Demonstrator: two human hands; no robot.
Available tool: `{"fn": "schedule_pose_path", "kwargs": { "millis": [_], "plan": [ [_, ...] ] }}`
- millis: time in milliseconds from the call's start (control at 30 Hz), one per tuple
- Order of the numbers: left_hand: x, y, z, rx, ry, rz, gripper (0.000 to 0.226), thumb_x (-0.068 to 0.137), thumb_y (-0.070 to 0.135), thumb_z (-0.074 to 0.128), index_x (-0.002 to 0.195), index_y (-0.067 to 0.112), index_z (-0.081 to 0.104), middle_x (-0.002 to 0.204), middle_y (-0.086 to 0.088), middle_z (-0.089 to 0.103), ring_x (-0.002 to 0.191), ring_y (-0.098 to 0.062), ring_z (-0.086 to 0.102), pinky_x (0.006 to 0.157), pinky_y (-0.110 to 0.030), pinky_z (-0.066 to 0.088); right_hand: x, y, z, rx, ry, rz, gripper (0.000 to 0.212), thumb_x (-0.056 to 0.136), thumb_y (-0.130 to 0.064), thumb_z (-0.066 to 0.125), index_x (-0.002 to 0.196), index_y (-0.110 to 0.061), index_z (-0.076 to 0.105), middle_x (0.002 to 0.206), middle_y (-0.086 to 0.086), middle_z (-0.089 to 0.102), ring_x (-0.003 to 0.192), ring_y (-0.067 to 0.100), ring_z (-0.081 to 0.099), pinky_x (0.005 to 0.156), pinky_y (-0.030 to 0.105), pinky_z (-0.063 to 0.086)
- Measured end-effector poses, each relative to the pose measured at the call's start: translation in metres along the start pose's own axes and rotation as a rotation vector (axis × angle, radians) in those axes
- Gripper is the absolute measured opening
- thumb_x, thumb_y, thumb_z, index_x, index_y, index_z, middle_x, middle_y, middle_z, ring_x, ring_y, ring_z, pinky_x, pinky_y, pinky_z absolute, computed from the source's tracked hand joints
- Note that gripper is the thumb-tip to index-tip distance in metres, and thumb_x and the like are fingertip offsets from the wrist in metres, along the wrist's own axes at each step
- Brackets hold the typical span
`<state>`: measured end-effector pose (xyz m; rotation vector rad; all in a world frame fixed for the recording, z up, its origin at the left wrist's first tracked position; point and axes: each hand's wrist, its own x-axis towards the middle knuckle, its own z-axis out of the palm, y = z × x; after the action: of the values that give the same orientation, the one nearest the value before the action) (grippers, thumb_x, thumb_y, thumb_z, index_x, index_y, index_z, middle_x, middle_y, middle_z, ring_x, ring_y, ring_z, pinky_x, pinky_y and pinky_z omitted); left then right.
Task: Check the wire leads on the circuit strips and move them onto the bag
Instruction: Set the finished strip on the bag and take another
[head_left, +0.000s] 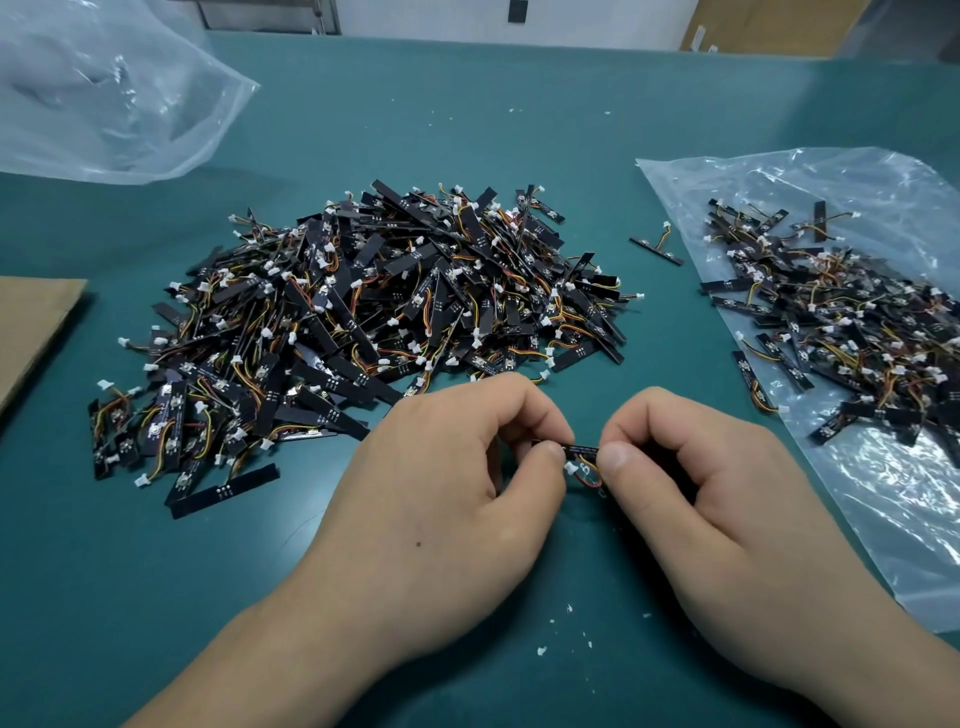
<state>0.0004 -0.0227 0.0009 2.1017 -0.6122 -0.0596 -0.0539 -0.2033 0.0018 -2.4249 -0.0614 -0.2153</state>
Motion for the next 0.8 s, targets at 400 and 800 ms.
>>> {"fn": "schedule_pose_path", "kwargs": {
  "millis": [400,800],
  "plan": [
    [0.001,-0.003,-0.004,0.106,0.334,-0.001,0.014,0.086,0.027,0.059,0.098,0.033,0.062,0.083,0.014,0.056,0.071,-0.005,0.054,0.067,-0.014,0.038,0.005,0.009,-0.003,0.538,0.304,0.129,0.032,0.099,-0.036,0.049,0.082,-0.016,0.068,0.067,0.003,0.058,0.050,0.012,0.044,0.046,0.025,0.035],
    [0.003,-0.013,-0.004,0.518,0.314,-0.067,0.024,0.089,0.034,0.056,0.108,0.038,0.071,0.116,0.028,0.062,0.104,-0.008,0.052,0.081,-0.029,0.015,0.000,0.009,0.006,0.177,0.109,0.049,0.013,0.092,-0.039,0.062,0.099,-0.041,0.073,0.075,-0.015,0.069,0.067,0.011,0.064,0.058,0.015,0.043]
  ]
}}
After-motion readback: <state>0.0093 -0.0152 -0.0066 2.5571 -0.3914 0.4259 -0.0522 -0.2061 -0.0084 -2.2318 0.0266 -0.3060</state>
